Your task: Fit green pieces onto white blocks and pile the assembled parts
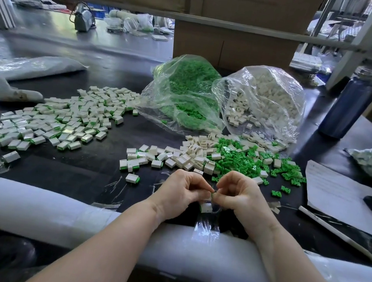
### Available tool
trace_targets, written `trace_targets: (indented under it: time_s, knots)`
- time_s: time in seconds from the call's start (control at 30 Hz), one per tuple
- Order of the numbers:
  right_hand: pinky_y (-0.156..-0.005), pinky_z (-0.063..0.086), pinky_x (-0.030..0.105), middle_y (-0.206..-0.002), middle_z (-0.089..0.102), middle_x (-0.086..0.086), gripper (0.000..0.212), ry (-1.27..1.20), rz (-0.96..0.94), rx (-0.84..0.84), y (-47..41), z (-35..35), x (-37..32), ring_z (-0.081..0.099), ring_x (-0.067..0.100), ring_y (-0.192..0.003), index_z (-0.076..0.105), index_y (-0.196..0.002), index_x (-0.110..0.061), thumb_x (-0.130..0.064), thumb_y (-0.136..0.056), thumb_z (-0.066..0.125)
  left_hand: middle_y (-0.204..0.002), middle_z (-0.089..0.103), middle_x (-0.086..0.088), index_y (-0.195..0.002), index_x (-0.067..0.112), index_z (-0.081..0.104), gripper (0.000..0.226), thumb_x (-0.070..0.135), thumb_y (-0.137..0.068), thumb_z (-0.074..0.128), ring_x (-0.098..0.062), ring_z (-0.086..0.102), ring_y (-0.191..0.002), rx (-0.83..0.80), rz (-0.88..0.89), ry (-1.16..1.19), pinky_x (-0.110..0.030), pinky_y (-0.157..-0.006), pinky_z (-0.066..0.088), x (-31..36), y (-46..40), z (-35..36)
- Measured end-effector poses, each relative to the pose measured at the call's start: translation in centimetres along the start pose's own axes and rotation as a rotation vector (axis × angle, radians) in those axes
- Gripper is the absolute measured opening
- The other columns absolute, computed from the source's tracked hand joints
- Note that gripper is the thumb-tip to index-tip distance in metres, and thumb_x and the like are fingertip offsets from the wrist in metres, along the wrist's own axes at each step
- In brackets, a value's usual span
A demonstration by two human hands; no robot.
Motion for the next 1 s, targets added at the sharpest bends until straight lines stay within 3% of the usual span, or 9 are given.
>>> trace_targets:
  time_s: [0.07, 0.2, 0.27, 0.4, 0.57, 0.77, 1.0]
  knots:
    - [-0.050, 0.046, 0.018, -0.055, 0.061, 0.000, 0.021, -0.011, -0.016, 0.042, 0.0, -0.1, 0.0, 0.057, 0.010, -0.050, 0.057, -0.076, -0.006, 0.013, -0.073, 0.067, -0.066, 0.065, 0.013, -0.075, 0.018, 0.069, 0.020, 0.000, -0.081, 0.066, 0.002, 0.061, -0.066, 0.023, 0.008, 0.029, -0.013, -0.069, 0.048, 0.0, 0.0, -0.1]
    - [-0.052, 0.050, 0.021, -0.059, 0.065, 0.004, 0.015, -0.042, -0.024, 0.124, -0.1, -0.4, 0.1, 0.061, 0.014, -0.054, 0.062, -0.081, -0.005, 0.004, -0.074, 0.072, -0.082, 0.069, -0.002, -0.080, 0.019, 0.069, 0.017, 0.002, -0.083, 0.065, -0.013, 0.065, -0.080, 0.109, -0.002, 0.102, -0.032, -0.082, 0.055, -0.1, -0.1, -0.3]
    - [-0.054, 0.052, 0.021, -0.060, 0.067, 0.005, 0.011, -0.024, -0.013, 0.141, -0.2, -0.5, 0.2, 0.062, 0.015, -0.055, 0.064, -0.079, -0.006, -0.001, -0.075, 0.073, -0.084, 0.069, -0.005, -0.083, 0.017, 0.069, 0.014, 0.003, -0.083, 0.065, -0.015, 0.065, -0.081, 0.130, -0.008, 0.114, -0.031, -0.082, 0.054, -0.1, -0.1, -0.4]
    - [-0.052, 0.051, 0.019, -0.058, 0.068, 0.003, 0.008, 0.034, 0.012, 0.127, -0.5, -0.3, 0.0, 0.062, 0.011, -0.052, 0.066, -0.075, -0.006, -0.006, -0.083, 0.067, -0.073, 0.066, 0.003, -0.085, 0.013, 0.069, 0.010, 0.003, -0.083, 0.065, -0.003, 0.062, -0.067, 0.153, -0.022, 0.148, -0.019, -0.068, 0.053, 0.2, -0.3, -0.7]
    - [-0.049, 0.047, 0.016, -0.061, 0.064, 0.005, 0.012, 0.091, 0.060, 0.120, -1.4, -0.6, -0.4, 0.057, 0.006, -0.049, 0.064, -0.079, -0.004, -0.009, -0.088, 0.061, -0.080, 0.068, -0.010, -0.088, 0.008, 0.067, 0.007, 0.004, -0.084, 0.065, -0.018, 0.066, -0.073, 0.155, -0.128, 0.250, -0.033, -0.074, 0.058, 0.3, -1.3, -0.6]
    - [-0.050, 0.042, 0.019, -0.063, 0.057, 0.007, 0.019, 0.174, 0.055, 0.139, -1.6, 0.0, 0.0, 0.049, 0.011, -0.055, 0.060, -0.073, -0.011, -0.011, -0.091, 0.057, -0.067, 0.065, -0.001, -0.076, 0.010, 0.066, 0.013, 0.000, -0.084, 0.063, -0.002, 0.061, -0.056, 0.246, -0.144, 0.310, -0.014, -0.056, 0.050, -0.9, -1.5, -0.2]
    - [-0.048, 0.038, 0.018, -0.058, 0.056, 0.005, 0.021, 0.152, 0.057, 0.146, -1.1, 0.1, 0.2, 0.046, 0.010, -0.051, 0.061, -0.068, -0.011, -0.010, -0.089, 0.059, -0.067, 0.065, 0.001, -0.074, 0.012, 0.068, 0.016, -0.001, -0.083, 0.064, 0.002, 0.059, -0.055, 0.221, -0.079, 0.235, -0.011, -0.057, 0.047, -0.5, -1.2, -0.1]
Point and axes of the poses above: each hand's wrist, its own y-axis away from the middle knuckle, its own z-axis out of the palm, x = y × z, the point moved 5 cm from there along -y, towards the middle knuckle
